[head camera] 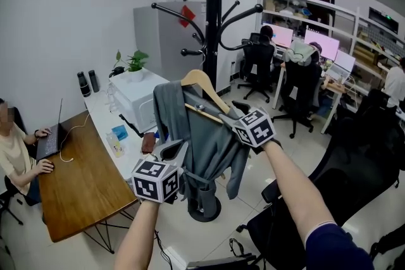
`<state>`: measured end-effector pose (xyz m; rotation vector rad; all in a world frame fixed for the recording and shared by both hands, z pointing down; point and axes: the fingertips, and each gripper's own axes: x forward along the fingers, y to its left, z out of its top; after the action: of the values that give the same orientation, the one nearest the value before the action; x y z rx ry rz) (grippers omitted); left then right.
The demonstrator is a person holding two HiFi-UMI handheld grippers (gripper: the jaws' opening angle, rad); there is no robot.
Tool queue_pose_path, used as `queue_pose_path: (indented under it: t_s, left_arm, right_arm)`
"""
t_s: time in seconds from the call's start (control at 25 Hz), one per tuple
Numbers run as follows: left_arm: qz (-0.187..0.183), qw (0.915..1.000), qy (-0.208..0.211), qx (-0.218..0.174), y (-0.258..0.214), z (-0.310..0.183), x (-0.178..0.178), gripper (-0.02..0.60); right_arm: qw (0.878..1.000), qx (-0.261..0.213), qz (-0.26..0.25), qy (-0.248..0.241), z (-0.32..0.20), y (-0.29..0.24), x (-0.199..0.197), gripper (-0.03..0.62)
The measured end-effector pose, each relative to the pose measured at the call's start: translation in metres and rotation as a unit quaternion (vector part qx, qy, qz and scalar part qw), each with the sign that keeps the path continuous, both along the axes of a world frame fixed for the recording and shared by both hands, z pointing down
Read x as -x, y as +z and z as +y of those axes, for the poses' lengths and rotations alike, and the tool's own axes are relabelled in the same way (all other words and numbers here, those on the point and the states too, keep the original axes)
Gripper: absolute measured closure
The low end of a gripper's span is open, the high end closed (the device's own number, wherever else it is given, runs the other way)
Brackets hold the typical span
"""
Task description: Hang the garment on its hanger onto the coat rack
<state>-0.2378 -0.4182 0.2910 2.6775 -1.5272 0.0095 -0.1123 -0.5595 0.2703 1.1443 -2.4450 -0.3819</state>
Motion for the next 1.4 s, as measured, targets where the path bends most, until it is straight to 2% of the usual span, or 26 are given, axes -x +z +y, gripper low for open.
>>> queue_pose_path:
  t_s: [0.28, 0.52, 0.56, 0.64, 0.72, 0.76, 0.8, 1.04, 1.4]
  left_arm:
    - [0.003, 0.9996, 0.015, 0.024, 0.026, 0.008, -0.008, 0.580]
    - [0.008, 0.9991, 0.032, 0.026, 0.029, 0.022, -0.021, 0.580]
    - [0.008, 0.9990, 0.035, 0.028, 0.031, 0.024, -0.023, 0.580]
    - [0.006, 0.9986, 0.040, 0.034, 0.037, 0.028, -0.025, 0.580]
    - [0.007, 0.9982, 0.043, 0.040, 0.043, 0.031, -0.027, 0.580]
    - [0.008, 0.9980, 0.045, 0.043, 0.045, 0.032, -0.027, 0.580]
    - [0.008, 0.9978, 0.046, 0.046, 0.047, 0.033, -0.028, 0.580]
    - [0.013, 0.9969, 0.055, 0.054, 0.055, 0.039, -0.036, 0.580]
    - [0.021, 0.9958, 0.061, 0.065, 0.063, 0.044, -0.045, 0.580]
  right_arm:
    - [0.994, -0.052, -0.095, -0.008, 0.076, -0.035, -0.025, 0.333]
    - [0.983, -0.036, -0.180, -0.014, 0.135, -0.026, -0.036, 0.376]
    - [0.982, -0.028, -0.184, -0.013, 0.142, -0.019, -0.037, 0.377]
    - [0.982, -0.011, -0.188, -0.016, 0.153, -0.002, -0.033, 0.432]
    - [0.982, 0.009, -0.189, -0.021, 0.163, 0.018, -0.027, 0.516]
    - [0.982, 0.019, -0.187, -0.022, 0.167, 0.028, -0.023, 0.538]
    - [0.982, 0.028, -0.185, -0.022, 0.170, 0.038, -0.021, 0.592]
    - [0.981, 0.058, -0.187, -0.017, 0.181, 0.064, -0.016, 0.592]
    - [0.980, 0.047, -0.193, -0.024, 0.189, 0.060, -0.014, 0.592]
